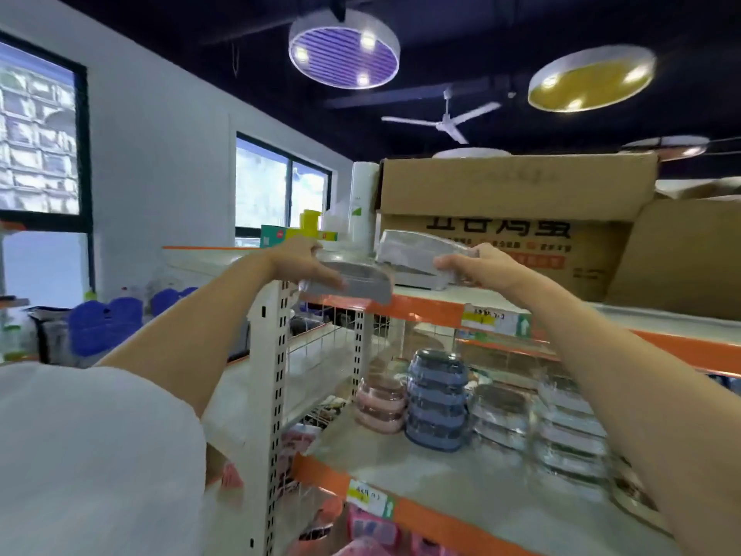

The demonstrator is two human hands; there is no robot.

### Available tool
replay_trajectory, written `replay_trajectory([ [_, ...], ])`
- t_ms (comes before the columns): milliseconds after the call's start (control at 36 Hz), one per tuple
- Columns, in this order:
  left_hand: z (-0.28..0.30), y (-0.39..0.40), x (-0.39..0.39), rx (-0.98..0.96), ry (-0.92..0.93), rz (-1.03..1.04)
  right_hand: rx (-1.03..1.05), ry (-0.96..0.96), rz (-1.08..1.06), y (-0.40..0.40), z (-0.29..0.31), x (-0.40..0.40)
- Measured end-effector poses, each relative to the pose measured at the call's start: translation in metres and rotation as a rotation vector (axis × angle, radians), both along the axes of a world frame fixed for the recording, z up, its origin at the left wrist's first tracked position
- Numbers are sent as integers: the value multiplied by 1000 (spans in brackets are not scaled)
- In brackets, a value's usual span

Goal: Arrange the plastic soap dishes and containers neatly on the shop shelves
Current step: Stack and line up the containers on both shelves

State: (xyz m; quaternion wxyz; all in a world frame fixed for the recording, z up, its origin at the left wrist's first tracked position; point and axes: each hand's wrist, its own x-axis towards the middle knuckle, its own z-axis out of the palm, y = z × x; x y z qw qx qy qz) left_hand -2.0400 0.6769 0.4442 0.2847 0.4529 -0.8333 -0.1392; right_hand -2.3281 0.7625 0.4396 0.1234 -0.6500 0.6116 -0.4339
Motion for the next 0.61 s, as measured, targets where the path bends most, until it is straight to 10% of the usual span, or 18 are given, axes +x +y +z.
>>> replay_trajectory([
  [611,13,-151,-93,81,142,-145,85,-54,-361,-131,32,-83],
])
